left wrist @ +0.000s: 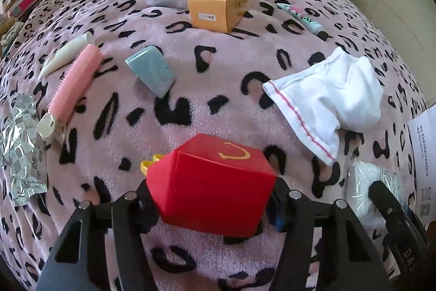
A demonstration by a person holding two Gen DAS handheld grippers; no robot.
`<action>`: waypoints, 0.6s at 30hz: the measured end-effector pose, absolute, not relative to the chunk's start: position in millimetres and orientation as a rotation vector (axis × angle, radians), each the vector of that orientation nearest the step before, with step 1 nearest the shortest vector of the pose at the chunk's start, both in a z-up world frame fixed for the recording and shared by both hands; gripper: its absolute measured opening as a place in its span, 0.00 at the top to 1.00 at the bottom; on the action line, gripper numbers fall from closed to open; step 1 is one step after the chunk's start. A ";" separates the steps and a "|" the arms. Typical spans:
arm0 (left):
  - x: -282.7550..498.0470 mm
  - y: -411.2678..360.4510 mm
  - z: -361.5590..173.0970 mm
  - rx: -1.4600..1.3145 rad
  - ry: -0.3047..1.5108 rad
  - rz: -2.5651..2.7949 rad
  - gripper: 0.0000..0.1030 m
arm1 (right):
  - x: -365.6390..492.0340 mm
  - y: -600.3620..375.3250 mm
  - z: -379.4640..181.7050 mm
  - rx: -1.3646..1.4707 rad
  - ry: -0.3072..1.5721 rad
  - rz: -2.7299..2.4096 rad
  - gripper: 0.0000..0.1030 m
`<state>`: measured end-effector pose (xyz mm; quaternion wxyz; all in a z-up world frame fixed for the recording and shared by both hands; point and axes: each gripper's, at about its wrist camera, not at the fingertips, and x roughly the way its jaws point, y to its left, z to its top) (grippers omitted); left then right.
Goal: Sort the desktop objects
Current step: 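Carry the red box and cotton-pad bag with both tools to the white paper bag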
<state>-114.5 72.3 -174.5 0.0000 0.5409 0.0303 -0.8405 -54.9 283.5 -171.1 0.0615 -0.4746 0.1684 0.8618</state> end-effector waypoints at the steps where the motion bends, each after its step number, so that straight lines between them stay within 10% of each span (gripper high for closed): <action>1: -113.5 72.4 -173.6 1.697 0.092 -2.644 0.40 | -55.1 283.5 -170.6 -1.435 0.508 2.608 0.54; 18: -81.3 64.6 -130.6 1.630 0.014 -2.721 0.40 | -38.0 260.6 -129.5 -1.357 0.424 2.697 0.60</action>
